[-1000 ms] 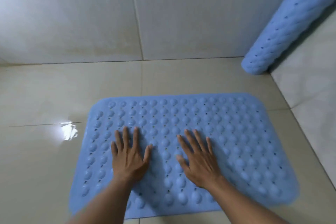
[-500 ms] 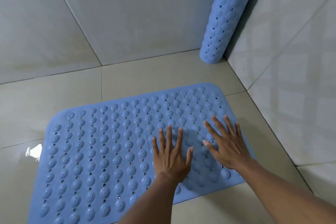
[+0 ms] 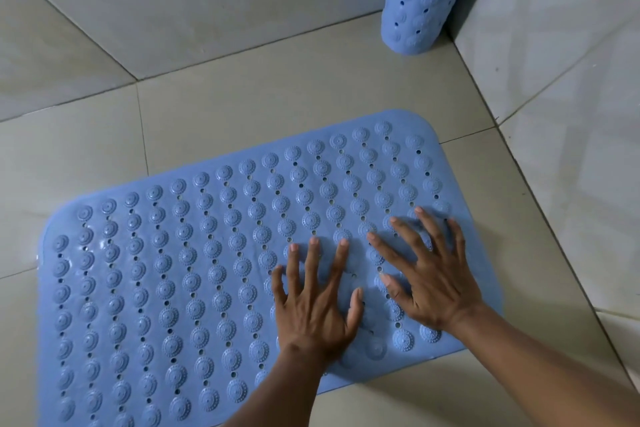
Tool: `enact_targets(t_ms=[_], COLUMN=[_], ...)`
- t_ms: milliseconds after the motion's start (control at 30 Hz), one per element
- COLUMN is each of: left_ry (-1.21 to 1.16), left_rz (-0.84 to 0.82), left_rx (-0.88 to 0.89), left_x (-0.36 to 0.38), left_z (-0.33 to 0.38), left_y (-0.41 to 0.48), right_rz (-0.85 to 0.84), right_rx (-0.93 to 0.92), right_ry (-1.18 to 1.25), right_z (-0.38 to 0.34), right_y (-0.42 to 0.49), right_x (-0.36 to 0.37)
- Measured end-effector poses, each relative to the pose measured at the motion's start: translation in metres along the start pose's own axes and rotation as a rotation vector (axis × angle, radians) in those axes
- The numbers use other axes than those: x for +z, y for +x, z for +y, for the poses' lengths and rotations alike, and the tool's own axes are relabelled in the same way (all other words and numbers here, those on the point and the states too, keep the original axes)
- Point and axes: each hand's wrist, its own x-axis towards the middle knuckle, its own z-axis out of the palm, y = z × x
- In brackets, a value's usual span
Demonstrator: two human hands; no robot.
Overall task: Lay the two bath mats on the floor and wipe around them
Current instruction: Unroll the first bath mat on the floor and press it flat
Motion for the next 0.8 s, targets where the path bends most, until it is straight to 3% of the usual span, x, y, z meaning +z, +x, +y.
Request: enact_targets(t_ms=[233,600,800], left_ry=[0.052,-0.023,-0.09], left_rz=[0.015,-0.095,-0.073], left_rx=[0.024,0.016,0.073], left_x=[-0.001,-0.013,-0.014], left_z=[0.0,0.005,-0.009], left_y=[0.008,0.012,-0.012], right_rz=[-0.021,-0.071,-0.012], right_rx=[0.023,0.122,0.18], right_ry=[0.025,0.047,0.056], right_z=[-0.001,-0.016,-0.031], right_y=[0.006,0.011,-0.001], right_x=[-0.001,-0.006,0.0])
